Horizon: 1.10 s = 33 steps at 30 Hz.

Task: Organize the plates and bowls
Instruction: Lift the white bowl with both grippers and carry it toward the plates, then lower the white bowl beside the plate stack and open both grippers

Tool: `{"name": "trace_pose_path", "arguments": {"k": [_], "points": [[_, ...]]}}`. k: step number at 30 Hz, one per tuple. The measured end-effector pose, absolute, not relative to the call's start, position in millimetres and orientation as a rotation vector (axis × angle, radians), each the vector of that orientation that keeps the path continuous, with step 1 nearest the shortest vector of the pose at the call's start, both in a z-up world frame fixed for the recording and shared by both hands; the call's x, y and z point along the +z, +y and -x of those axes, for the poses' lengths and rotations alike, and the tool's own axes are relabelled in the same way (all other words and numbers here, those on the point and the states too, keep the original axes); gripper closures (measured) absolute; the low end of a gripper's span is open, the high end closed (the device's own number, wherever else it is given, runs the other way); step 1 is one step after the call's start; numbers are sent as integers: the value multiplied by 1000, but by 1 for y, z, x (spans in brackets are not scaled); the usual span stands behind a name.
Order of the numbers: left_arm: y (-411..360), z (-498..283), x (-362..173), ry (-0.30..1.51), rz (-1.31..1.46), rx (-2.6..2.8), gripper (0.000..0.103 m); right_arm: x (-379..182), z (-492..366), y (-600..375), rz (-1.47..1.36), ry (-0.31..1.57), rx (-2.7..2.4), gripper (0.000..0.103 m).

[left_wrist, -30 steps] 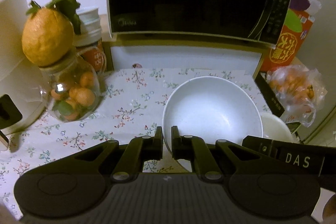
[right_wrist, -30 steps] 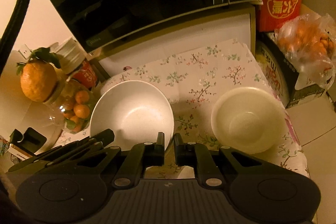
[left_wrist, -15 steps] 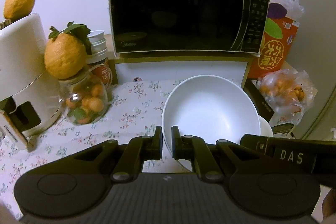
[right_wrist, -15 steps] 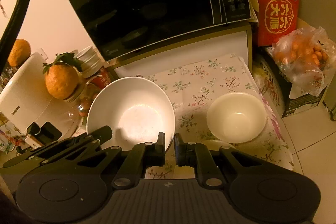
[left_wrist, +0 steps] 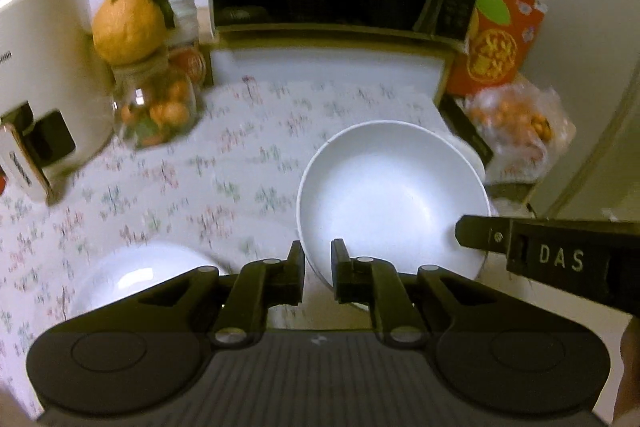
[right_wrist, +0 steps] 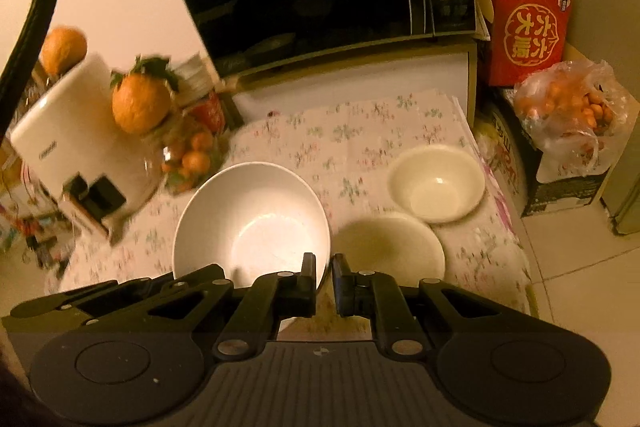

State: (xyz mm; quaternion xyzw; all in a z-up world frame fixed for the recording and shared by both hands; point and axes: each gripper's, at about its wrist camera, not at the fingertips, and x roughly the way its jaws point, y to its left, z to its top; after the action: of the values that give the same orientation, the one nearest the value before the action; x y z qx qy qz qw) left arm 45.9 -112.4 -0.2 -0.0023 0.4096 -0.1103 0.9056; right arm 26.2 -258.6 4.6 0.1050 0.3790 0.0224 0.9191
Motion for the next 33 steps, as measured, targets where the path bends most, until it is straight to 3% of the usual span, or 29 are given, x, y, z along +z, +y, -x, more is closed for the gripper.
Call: {"name": "trace_pose_path", "arguments": {"k": [11,33], "points": [[-111,-30,-38,1009,-50,-254,88,-33,-5,-253,-156,937,80,94],[-130,-28,-65,1074,-140,-261,83,-82,-8,-254,-140,1105,48,92]]}}
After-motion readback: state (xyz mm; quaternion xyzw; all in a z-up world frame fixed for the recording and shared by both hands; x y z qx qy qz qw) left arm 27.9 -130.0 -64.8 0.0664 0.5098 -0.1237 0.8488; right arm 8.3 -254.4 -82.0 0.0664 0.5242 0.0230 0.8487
